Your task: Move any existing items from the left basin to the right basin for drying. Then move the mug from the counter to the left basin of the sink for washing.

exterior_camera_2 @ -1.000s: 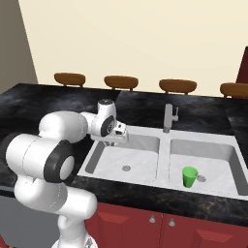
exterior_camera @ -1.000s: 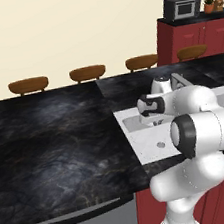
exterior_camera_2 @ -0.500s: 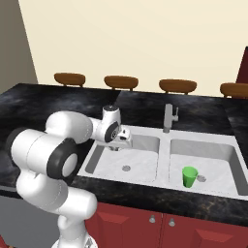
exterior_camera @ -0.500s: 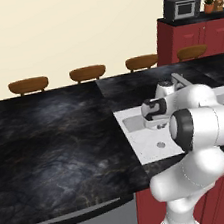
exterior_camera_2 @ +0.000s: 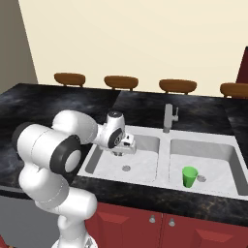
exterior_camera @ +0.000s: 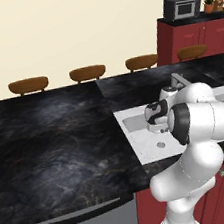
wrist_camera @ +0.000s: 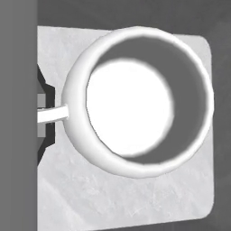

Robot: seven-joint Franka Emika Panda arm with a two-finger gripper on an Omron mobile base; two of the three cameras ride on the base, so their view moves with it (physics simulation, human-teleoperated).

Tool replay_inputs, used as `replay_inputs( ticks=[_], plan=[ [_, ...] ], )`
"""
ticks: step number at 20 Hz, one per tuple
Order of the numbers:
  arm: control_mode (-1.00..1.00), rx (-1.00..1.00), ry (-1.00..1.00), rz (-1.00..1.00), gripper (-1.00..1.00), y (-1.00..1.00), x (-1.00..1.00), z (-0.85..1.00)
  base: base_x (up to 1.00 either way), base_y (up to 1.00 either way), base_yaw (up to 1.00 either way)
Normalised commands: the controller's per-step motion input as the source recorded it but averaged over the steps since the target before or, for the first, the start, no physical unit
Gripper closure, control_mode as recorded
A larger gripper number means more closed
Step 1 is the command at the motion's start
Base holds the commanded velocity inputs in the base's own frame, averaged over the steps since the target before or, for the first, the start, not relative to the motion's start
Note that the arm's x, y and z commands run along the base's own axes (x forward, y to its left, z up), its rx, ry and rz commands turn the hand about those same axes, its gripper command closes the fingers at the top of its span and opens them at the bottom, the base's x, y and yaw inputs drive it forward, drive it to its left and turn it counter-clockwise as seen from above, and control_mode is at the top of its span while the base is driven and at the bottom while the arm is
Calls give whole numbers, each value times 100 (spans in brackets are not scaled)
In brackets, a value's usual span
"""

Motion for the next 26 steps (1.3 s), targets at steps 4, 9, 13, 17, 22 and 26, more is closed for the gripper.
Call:
replay_inputs(
  ticks=[4,9,13,17,22,26],
  plan=[
    [-100,0,0,0,100,-6,0,-30,0,0,0],
    [-100,0,0,0,100,-4,0,-30,0,0,0],
    [-100,0,0,0,100,-1,0,-28,0,0,0],
    [-100,0,0,0,100,0,0,-29,0,0,0],
    [-100,0,0,0,100,-1,0,-28,0,0,0],
    [-100,0,-1,0,100,0,0,-25,0,0,0]
  ],
)
